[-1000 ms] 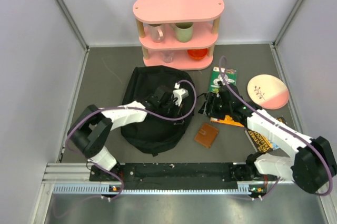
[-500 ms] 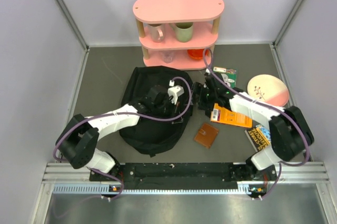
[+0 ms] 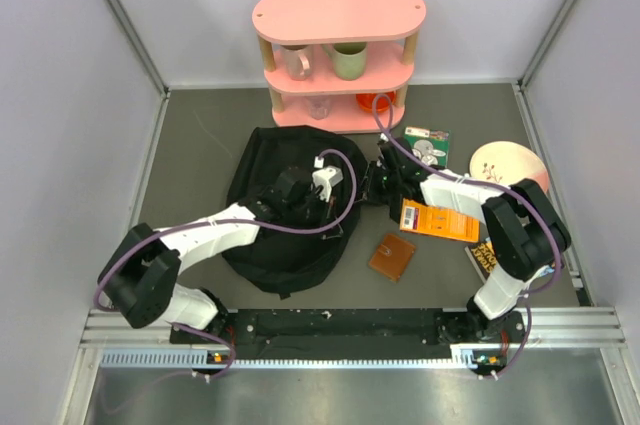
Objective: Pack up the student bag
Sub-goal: Unzip the student bag at the center of the board.
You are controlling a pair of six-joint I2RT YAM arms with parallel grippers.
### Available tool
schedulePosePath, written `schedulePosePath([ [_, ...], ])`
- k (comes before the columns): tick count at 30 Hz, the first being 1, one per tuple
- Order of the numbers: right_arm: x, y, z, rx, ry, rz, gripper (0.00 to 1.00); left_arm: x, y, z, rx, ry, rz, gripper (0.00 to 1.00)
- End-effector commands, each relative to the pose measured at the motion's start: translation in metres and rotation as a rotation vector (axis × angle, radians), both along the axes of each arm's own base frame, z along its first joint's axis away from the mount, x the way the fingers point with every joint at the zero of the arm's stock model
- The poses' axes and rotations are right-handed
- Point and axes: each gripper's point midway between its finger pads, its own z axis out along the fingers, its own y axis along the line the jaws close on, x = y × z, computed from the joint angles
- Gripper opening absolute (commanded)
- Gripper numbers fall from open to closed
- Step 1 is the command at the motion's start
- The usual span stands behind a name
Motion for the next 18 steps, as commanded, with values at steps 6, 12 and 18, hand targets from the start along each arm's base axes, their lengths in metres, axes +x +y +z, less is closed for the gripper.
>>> schedulePosePath([
  [6, 0.052, -0.015, 0.036, 0.071, -0.16, -0.161, 0.0, -0.016, 0.016, 0.007, -0.018, 0.046, 0.087, 0.0],
  [12, 0.083, -0.027, 0.049, 0.213, -0.2, -0.233, 0.0, -0.054, 0.043, -0.013, -0.012, 0.171, 0.153, 0.0],
  [18, 0.095, -0.024, 0.057, 0.247, -0.203, -0.156, 0.0, -0.07, 0.084, -0.019, 0.076, 0.157, 0.27, 0.0],
])
